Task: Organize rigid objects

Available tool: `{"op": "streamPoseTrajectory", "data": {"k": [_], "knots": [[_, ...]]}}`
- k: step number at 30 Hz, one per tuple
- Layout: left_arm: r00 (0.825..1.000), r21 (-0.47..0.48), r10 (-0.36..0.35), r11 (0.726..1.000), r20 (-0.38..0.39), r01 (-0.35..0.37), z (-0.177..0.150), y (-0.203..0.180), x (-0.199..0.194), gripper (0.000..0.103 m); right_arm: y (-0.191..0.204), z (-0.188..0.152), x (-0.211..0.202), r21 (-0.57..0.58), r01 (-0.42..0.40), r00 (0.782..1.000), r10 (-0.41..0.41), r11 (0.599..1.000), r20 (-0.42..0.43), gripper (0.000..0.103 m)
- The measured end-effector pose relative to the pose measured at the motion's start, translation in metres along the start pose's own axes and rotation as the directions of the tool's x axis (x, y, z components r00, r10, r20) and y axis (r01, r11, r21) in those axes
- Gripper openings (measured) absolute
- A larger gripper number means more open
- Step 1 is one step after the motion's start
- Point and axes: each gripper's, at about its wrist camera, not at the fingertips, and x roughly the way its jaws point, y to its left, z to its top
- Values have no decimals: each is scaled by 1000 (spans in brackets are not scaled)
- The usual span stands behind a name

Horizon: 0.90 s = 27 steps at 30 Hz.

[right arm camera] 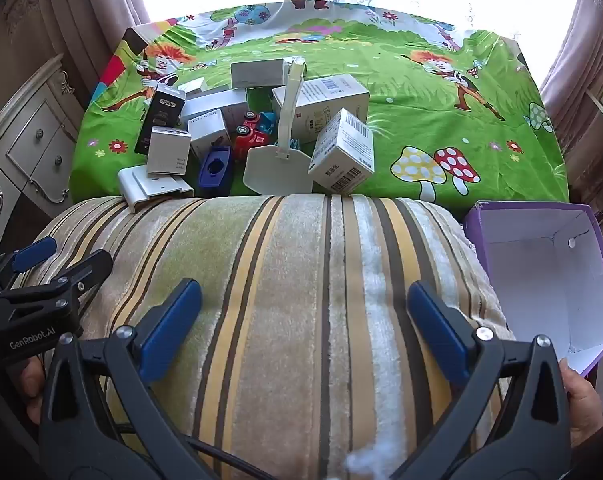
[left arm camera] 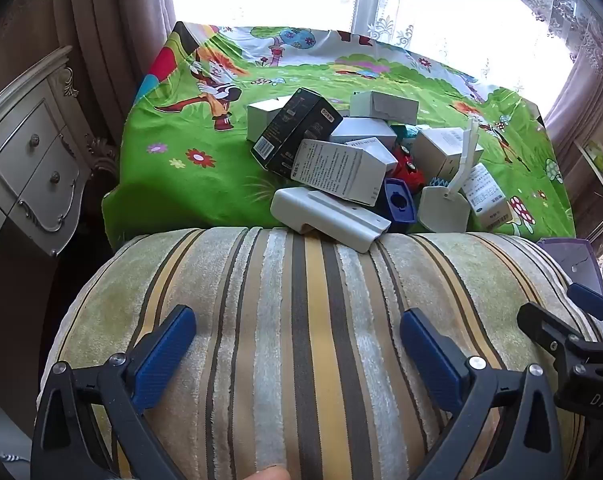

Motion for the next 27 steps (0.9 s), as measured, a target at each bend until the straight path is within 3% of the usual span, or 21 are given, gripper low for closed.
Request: {"op": "streamPoseTrajectory", "data": {"k": [27], "knots": [[1000,1,0,1000,9,0,0,2,-1,103,0,-3,-2,4,2,1000,-2,1000,18,103]]}}
